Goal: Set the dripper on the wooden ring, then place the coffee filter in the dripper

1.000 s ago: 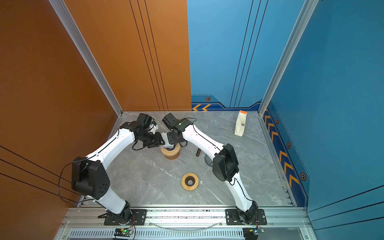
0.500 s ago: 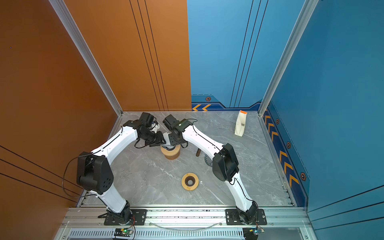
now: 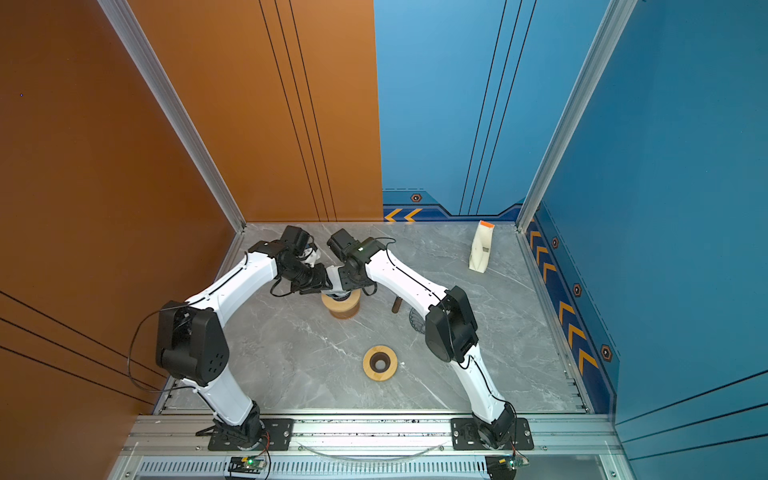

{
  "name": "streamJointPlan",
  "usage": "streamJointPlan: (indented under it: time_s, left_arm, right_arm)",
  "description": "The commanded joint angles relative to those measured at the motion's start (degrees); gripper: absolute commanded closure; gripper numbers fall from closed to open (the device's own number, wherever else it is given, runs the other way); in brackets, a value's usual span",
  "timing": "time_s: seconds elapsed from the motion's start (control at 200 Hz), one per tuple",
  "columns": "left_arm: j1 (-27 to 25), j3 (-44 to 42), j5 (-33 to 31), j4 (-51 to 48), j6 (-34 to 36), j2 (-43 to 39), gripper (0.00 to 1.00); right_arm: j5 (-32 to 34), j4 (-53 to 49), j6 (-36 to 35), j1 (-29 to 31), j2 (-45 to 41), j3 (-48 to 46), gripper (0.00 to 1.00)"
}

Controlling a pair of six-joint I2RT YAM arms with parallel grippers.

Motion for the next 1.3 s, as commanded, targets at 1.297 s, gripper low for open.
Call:
streamJointPlan:
  time_s: [1.297]
  left_arm:
    - [-0.5,4.0,-0.4,-0.8,0.2,-9.3,0.43]
  right_arm:
    - [-0.2,3.9,0.3,0.1,-11.1,-2.3,0.51]
